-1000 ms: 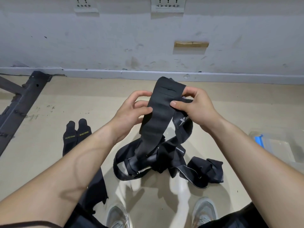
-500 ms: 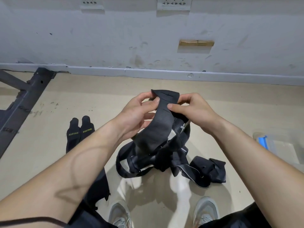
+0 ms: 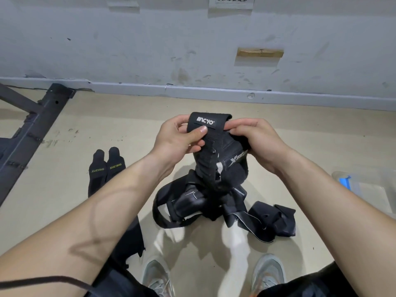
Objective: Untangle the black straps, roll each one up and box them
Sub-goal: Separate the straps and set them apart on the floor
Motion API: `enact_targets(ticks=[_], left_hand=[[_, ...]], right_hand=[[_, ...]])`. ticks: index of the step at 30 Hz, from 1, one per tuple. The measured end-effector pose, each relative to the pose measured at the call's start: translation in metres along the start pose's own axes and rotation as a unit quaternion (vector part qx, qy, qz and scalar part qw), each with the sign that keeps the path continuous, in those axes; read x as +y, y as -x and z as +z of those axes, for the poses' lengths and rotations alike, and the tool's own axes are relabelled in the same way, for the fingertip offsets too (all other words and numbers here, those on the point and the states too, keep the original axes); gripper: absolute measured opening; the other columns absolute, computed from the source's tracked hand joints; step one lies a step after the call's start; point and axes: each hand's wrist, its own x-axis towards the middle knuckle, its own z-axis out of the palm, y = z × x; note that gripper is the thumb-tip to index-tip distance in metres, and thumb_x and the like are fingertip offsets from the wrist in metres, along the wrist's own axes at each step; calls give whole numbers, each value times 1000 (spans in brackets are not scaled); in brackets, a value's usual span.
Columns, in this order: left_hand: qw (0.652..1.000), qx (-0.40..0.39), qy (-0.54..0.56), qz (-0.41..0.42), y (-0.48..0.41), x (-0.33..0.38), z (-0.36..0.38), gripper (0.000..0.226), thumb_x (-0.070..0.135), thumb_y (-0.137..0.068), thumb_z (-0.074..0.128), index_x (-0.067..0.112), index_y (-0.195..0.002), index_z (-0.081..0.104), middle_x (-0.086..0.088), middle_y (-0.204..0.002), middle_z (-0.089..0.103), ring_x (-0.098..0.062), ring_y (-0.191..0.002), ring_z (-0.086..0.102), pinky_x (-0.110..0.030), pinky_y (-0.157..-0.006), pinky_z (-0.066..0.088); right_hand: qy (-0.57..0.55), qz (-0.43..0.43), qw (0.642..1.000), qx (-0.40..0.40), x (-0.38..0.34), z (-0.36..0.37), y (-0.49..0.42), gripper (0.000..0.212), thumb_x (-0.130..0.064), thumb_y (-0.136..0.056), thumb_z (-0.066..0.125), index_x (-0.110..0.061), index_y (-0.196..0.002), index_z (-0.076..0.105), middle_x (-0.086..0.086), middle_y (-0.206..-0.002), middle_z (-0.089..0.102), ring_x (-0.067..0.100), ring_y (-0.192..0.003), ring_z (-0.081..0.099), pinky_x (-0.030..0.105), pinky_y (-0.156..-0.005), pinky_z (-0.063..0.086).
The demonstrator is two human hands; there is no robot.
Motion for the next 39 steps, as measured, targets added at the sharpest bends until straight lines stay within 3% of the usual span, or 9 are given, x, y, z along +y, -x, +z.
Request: enact_targets(ticks=[8, 15, 24, 28, 32, 34, 36, 38, 39], left_hand=[[1000, -4, -8, 30, 0, 0, -5, 23, 12, -94, 72, 15, -115, 63, 4, -84, 74, -10, -63, 64, -21, -56, 51], [985, 168, -1, 30, -26, -4, -33, 11, 14, -95, 70, 19, -91, 60, 5, -75, 67, -6, -46, 54, -20, -53, 47], [980, 193, 20, 52, -58, -18, -57, 7, 6, -102, 57, 11, -102, 61, 1, -86, 66, -15, -73, 70, -22, -73, 58], [978, 199, -16, 63, -62, -27, -68, 6, 6, -101, 59, 11, -103, 61, 3, -90, 66, -17, -80, 71, -24, -78, 59], [977, 194, -60, 62, -65, -34, -70, 12, 8, -99, 60, 11, -110, 63, 4, -90, 64, -18, -82, 70, -32, -87, 61], [979, 173, -101, 40, -68, -39, -73, 25, 12, -99, 61, 11, -123, 62, 2, -99, 66, -21, -96, 70, -40, -96, 58], [975, 137, -173, -11, -69, -47, -74, 51, 19, -98, 64, 11, -145, 47, -4, -126, 62, -27, -120, 61, -45, -108, 49], [957, 93, -270, -58, -64, -55, -73, 70, 27, -98, 65, 10, -157, 30, -11, -153, 46, -31, -137, 48, -43, -116, 39], [941, 63, -326, -69, -60, -60, -71, 67, 29, -99, 64, 11, -155, 33, -13, -156, 43, -31, -140, 46, -40, -117, 37]], right_hand=[[-17, -4, 1000, 13, -3, -1, -4, 42, 11, -81, 44, -13, -86, 78, 8, -84, 73, 19, -72, 64, 24, -62, 49], [70, 34, 994, 77, 4, -6, -6, 39, 5, -82, 45, -17, -81, 77, -3, -73, 70, 17, -68, 58, 24, -60, 45], [136, 68, 986, 69, 9, -2, -2, 28, -9, -81, 59, 5, -99, 74, 10, -92, 65, 18, -70, 54, 19, -53, 41], [200, 107, 973, 51, 10, -6, 4, 33, 1, -81, 46, 0, -89, 78, 9, -100, 77, 21, -79, 61, 22, -63, 49], [203, 160, 966, 20, 9, -4, 12, 38, 6, -80, 40, 4, -91, 77, 3, -77, 76, 14, -44, 58, 13, -40, 41], [207, 162, 965, 14, 10, -3, 15, 38, 6, -79, 40, 3, -89, 77, 2, -75, 76, 14, -43, 59, 15, -42, 44], [215, 153, 964, 18, 13, -1, 19, 39, 5, -79, 41, 0, -88, 78, 3, -86, 78, 18, -61, 63, 20, -53, 49], [220, 143, 965, 27, 19, 1, 23, 38, 4, -80, 42, -2, -86, 78, 5, -94, 78, 22, -76, 63, 24, -63, 50], [219, 142, 965, 29, 23, 2, 26, 37, 4, -81, 43, -3, -86, 78, 5, -95, 77, 22, -78, 62, 25, -64, 49]])
